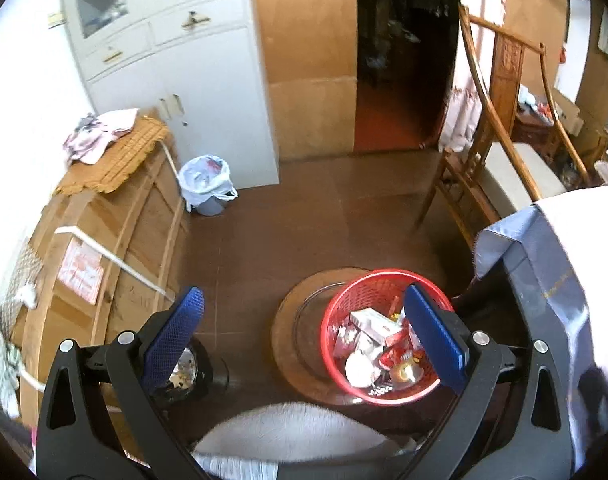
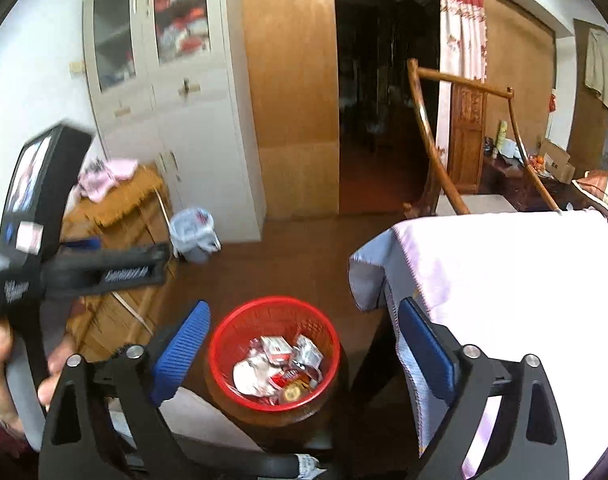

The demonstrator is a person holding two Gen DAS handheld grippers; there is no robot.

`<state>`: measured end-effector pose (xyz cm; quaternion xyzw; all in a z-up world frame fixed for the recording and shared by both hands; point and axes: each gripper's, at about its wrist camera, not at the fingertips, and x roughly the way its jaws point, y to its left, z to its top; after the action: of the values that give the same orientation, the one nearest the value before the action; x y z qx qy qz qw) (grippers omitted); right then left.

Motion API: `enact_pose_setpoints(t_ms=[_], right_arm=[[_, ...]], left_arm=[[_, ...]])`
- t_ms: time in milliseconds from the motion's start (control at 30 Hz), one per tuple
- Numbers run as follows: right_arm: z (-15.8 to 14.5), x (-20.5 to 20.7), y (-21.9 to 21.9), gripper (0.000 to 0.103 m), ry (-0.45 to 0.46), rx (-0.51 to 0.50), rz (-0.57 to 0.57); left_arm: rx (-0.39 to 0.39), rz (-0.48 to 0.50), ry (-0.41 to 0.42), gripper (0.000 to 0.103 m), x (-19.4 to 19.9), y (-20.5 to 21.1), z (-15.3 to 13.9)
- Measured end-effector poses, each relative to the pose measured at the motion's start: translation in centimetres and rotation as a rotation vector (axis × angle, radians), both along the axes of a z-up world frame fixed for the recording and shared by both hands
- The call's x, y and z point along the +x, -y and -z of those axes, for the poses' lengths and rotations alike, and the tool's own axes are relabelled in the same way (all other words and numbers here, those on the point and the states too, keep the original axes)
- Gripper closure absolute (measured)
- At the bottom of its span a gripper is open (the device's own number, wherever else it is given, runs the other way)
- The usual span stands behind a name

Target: Collect trash

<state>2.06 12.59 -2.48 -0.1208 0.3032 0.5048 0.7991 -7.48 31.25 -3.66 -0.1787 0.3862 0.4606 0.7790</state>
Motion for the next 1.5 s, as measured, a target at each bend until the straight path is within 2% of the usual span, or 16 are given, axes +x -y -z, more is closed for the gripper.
enact_pose_setpoints(t_ms=[133, 300, 433, 500, 633, 800, 900, 1067, 1300, 1500], right_arm=[[-0.8, -0.1, 1.6, 0.008, -0.02, 0.031, 0.009], [-0.3, -0.7, 1.5, 0.008, -0.018, 0.006, 0.049], [1.1, -1.2, 0.5, 0.008, -0.025, -0.058, 0.102], [2.2, -1.1, -0.4, 0.008, -0.042, -0.095, 0.12], [5.0, -1.6, -3.2, 0.008, -0.068, -0.194, 0.126], [8.8, -1.6, -6.0, 0.008, -0.1, -0.292, 0.143], [10.6, -0.5, -7.0, 0.008, -0.142, -0.337, 0.165], [12.3, 0.4, -8.2, 0.008, -0.198, -0.375, 0.152], [13.8, 0.7, -9.1, 0.008, -0.203, -0.43, 0.127], [14.2, 1.0, -8.7, 0.008, -0.222, -0.434, 0.129]], left_arm=[[0.01, -0.012, 0.036, 0.007, -1.8, 2.3, -0.1], [0.061, 0.062, -0.021, 0.007, -1.0, 3.5, 1.6], [0.103, 0.115, -0.066, 0.007, -0.8, 3.5, 3.4], [0.084, 0.131, -0.083, 0.007, -0.8, 2.8, 4.8], [-0.029, 0.139, -0.083, 0.007, -1.0, -0.2, 7.6], [-0.037, 0.122, -0.141, 0.007, -0.3, -2.4, 10.0], [-0.087, 0.13, -0.132, 0.007, 0.1, -3.2, 11.1], [-0.122, 0.137, -0.131, 0.007, 0.8, -4.2, 12.4], [-0.088, 0.172, -0.146, 0.007, 1.6, -4.2, 12.9], [-0.096, 0.178, -0.131, 0.007, 1.6, -4.1, 13.0]])
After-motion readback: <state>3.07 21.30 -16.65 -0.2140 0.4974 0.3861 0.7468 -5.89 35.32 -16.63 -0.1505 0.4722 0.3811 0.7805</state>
